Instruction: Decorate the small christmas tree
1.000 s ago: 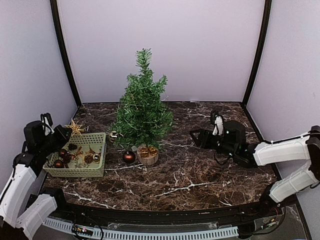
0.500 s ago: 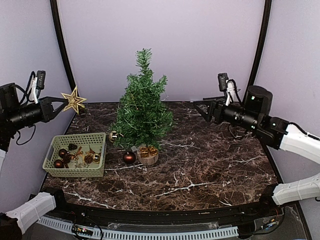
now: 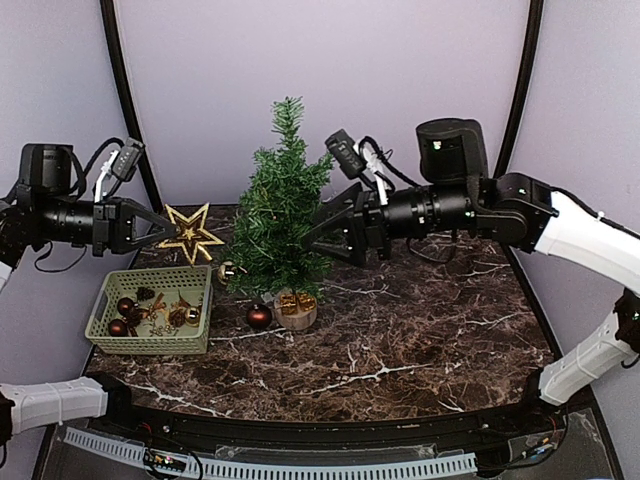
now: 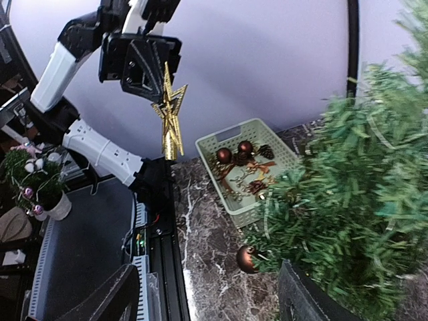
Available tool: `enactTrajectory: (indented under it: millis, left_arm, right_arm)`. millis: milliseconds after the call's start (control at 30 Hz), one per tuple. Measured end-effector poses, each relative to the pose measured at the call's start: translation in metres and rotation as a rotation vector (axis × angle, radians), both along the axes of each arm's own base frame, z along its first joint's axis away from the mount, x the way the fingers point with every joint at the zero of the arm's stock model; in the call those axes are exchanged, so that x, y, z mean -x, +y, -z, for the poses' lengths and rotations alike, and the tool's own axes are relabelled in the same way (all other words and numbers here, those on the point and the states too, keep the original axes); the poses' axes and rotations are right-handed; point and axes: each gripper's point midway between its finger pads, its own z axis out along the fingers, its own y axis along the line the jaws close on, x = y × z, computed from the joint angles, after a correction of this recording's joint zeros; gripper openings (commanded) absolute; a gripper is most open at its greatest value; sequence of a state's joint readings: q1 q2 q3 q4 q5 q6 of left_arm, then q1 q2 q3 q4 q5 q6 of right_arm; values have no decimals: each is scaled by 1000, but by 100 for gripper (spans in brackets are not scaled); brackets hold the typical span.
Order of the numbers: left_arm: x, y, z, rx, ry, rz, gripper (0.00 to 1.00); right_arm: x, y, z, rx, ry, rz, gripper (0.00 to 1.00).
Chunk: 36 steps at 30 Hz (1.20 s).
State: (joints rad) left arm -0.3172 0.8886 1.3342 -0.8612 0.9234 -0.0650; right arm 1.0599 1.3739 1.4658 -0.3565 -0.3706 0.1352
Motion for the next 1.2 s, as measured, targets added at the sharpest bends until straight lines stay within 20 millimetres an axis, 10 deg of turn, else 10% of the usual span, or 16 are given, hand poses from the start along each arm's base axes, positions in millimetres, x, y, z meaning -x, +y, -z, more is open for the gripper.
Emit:
enactTrajectory:
  millis: [467,967,1067,1200]
  left_arm:
    - [44,-88,30,-145,77,367,0]
    - [38,-95,21,-130,27,375,0]
    - [41,-95,21,-126,29,386,1]
    - [39,-98,17,-116,7,381,45]
  right_arm:
    - [48,59,18,30,73,-263,65]
    - [63,61,22,-7,129,-338,0]
    - [62,61,24,-15,133,-335,0]
    - [61,57,21,-37,119,-321,0]
